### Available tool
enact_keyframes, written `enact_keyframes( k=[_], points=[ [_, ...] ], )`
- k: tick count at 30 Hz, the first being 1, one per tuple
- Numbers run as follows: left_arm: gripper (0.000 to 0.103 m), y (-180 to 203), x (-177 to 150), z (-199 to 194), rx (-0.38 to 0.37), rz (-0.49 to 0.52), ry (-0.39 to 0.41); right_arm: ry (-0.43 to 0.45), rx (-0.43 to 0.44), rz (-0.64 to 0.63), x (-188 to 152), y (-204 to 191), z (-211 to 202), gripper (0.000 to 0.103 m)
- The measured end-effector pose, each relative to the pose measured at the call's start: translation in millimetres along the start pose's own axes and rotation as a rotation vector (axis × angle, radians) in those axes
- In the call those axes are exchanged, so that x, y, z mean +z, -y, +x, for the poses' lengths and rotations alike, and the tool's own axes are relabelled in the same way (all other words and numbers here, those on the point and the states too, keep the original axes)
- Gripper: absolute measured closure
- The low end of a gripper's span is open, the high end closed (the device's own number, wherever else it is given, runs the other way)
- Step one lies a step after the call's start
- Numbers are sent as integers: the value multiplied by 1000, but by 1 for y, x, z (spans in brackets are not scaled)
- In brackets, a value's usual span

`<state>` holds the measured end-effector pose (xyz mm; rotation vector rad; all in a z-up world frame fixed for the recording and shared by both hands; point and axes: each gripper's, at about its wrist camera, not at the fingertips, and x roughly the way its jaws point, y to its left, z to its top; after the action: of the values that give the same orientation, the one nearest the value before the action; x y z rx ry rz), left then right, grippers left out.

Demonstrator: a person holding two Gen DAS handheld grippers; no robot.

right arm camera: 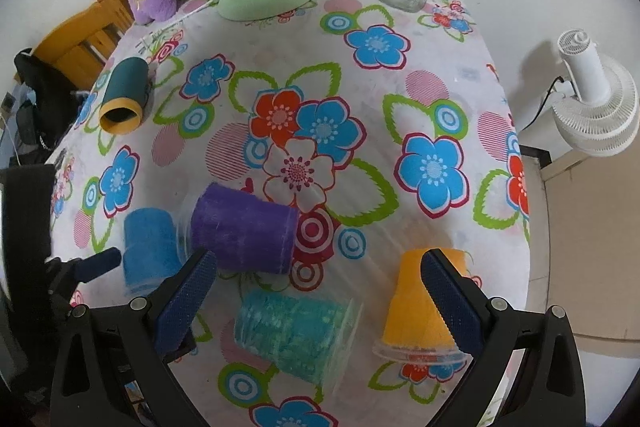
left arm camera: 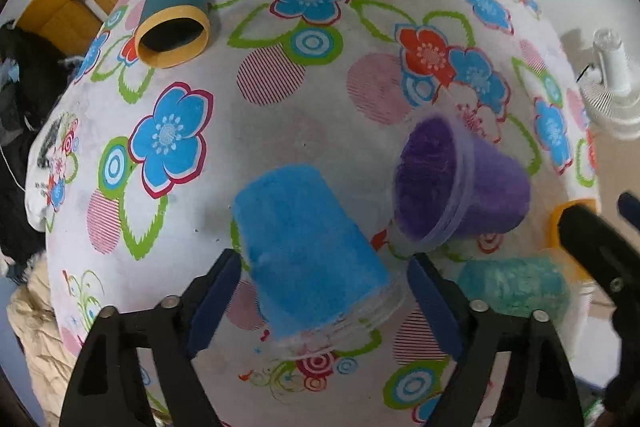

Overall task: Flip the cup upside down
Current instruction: 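Move the right gripper down toward the blue cup lying on its side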

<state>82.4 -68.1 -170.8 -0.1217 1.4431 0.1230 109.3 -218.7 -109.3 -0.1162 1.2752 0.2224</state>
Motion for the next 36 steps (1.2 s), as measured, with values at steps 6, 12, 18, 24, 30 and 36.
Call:
enact_keyframes(
  k=[6,12,18,24,30,36],
  points=[
    [24,-6,-3,5,-41,-7,10,-25,5,-25,4,-10,10,0],
    [25,-19,-12,8,-59,32,13,-40,16,-42,5,-28,15,0],
    [25,-43,-27,1,-72,138,28,-43,13,-34,-1,-49,14,0],
    [25,-63,-25,2,-107,222,41,-49,2,18,-13,-71,14,0],
    [23,-66,-22,11,-149,285,15,-58,-16,76,-24,-90,16,0],
    [16,-75,-27,2,-224,295,-10,-65,-44,123,-29,-101,14,0]
  ],
)
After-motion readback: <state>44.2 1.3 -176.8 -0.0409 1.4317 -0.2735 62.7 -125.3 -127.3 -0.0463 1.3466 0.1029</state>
